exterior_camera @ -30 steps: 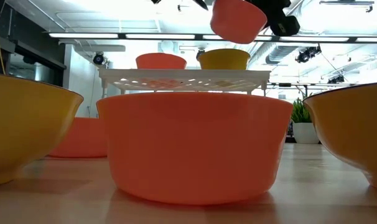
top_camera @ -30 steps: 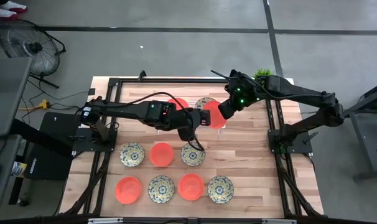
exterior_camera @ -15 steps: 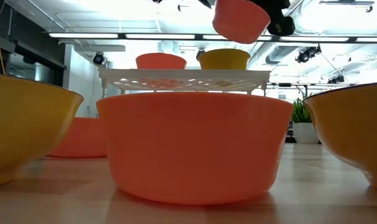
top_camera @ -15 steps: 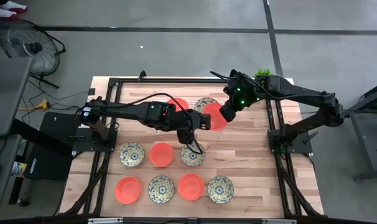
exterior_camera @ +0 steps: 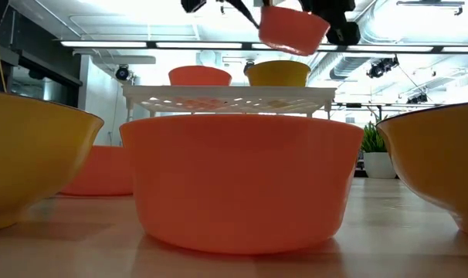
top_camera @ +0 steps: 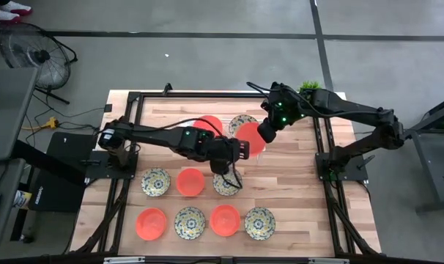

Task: Pick & Place Mini bowls
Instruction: Stack the orange bowl on top of the other orange bowl on the shelf

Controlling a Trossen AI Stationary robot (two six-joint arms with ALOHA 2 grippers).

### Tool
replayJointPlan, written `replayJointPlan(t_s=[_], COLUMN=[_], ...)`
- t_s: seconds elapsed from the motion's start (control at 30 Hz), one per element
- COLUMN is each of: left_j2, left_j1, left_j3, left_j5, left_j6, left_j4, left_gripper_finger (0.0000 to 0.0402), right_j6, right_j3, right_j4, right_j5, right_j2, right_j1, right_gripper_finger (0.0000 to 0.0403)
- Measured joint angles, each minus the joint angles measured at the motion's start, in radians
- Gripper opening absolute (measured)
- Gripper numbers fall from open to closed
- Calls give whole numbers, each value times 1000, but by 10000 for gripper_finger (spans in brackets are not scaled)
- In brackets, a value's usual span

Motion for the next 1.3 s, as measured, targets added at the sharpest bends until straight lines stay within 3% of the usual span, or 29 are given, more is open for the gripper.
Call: replayJointPlan(t_s=[0.13,0.3,0.57,1.03,1.3], left_j2=[-8,-3,-2,-1,-21], left_j1=[0,-4,-13,-13,-12], left_j3=[3,0,-1,2,15], left_j5=[-41,-75,-87,-95,-139], left_j6=[-3,-4,-27,-89,-158], left_j4=[5,-18,-26,-16,-61], left_gripper_finger=[78,15,5,0,0], right_j6=[33,38,35,57,91], right_j3=[2,2,4,6,5], right_j4=[7,-6,-4,49,34], right_j5=[-12,-28,-36,-85,34], right_j2=[-2,-3,-4,-43,-180], right_j1=[0,0,2,0,-1], right_gripper_finger=[1,1,11,166,185])
